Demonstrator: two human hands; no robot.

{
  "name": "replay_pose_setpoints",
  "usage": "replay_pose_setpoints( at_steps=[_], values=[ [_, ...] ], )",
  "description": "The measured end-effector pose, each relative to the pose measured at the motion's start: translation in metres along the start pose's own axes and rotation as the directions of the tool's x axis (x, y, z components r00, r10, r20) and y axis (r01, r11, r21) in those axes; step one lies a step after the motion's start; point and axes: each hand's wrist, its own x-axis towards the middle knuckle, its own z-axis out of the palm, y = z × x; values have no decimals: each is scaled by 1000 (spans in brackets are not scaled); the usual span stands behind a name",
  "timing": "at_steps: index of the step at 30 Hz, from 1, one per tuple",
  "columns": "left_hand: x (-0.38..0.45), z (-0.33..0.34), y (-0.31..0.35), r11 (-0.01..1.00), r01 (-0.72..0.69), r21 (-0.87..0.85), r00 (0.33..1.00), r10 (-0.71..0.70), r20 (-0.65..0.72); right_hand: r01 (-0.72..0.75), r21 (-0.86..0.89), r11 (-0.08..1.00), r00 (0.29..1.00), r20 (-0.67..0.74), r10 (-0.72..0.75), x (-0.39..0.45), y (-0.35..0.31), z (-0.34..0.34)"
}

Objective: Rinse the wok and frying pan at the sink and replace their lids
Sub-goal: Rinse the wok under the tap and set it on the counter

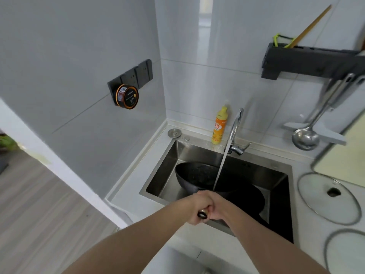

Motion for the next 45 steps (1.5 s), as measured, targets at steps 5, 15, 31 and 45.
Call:
replay_pose_setpoints(
  at_steps=[5, 15, 31, 45],
  values=[
    [-27, -2, -18, 991, -62, 116, 997, 56, 55, 74, 22, 997, 997, 20, -75, -22, 17, 4],
    [-30, -19, -69, 963, -137, 232, 978, 94, 186, 281, -297, 913, 920, -186, -344, -45, 54, 16],
    [-18, -27, -78, 965, -214, 149, 942, 163, 293, 317, -129, 940, 923, -184, -337, -48, 63, 20],
    [-5, -17, -88, 987, -130, 93, 973, 109, 202, 56, -253, 966, 963, -241, -119, -31, 62, 13]
  ],
)
